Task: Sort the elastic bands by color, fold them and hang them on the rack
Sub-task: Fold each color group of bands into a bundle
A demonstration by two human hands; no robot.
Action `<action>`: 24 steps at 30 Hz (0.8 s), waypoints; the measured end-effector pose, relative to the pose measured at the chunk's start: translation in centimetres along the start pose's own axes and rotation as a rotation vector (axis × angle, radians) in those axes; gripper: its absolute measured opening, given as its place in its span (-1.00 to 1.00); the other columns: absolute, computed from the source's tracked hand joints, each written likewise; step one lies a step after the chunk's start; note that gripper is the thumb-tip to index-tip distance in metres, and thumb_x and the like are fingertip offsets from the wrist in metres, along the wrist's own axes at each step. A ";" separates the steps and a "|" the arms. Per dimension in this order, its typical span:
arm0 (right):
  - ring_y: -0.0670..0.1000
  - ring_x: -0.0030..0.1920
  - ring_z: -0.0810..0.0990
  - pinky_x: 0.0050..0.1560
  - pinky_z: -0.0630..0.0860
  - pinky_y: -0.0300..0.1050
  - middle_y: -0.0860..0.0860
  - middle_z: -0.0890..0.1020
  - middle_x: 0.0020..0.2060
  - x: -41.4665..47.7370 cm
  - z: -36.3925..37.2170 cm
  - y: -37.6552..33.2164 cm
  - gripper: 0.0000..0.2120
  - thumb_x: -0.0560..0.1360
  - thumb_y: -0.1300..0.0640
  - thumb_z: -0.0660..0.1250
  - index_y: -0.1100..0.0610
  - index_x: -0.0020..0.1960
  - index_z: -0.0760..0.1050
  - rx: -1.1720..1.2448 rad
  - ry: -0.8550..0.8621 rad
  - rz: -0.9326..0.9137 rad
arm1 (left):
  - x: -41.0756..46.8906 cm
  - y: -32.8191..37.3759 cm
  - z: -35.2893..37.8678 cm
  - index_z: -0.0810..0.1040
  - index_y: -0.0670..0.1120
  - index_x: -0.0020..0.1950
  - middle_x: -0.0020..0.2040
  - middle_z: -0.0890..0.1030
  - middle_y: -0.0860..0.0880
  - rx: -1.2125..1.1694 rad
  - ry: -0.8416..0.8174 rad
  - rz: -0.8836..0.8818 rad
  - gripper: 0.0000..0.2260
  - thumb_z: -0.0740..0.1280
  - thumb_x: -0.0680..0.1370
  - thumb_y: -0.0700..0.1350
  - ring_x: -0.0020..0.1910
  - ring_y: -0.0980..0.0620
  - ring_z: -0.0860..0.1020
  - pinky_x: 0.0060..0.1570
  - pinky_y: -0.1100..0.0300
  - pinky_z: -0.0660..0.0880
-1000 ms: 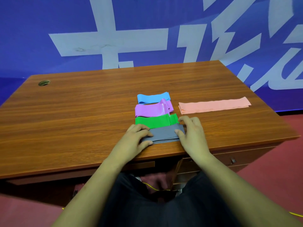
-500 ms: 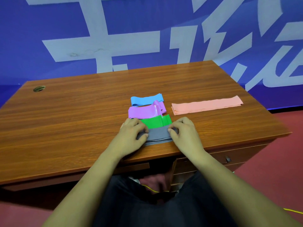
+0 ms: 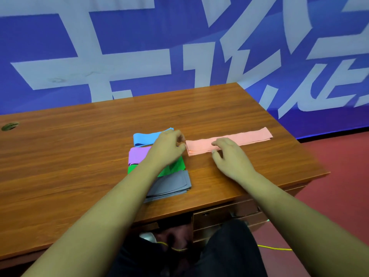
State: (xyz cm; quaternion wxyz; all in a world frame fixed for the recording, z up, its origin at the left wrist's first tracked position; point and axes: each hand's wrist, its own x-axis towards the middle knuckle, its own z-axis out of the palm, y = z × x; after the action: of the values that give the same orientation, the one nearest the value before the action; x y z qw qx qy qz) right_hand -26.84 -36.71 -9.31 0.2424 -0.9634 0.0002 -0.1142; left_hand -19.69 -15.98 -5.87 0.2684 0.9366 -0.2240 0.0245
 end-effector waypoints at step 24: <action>0.02 0.15 0.52 0.40 0.24 -0.03 -0.04 0.60 0.10 1.7 1.5 4.5 -0.68 0.53 0.01 0.15 0.05 0.18 0.56 -0.190 -0.004 -0.121 | 6.5 2.9 5.5 0.40 -0.21 0.29 0.28 0.47 -0.26 0.508 -0.333 -0.218 -0.68 0.21 0.56 -0.15 0.28 -0.23 0.40 0.15 0.03 0.38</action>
State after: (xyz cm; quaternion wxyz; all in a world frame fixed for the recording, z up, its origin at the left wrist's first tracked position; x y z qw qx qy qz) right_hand -24.60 -40.07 -12.38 0.1426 -0.9806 -0.0478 -0.1260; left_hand -15.56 -23.64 -8.06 -0.0132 0.9832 -0.1500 -0.1028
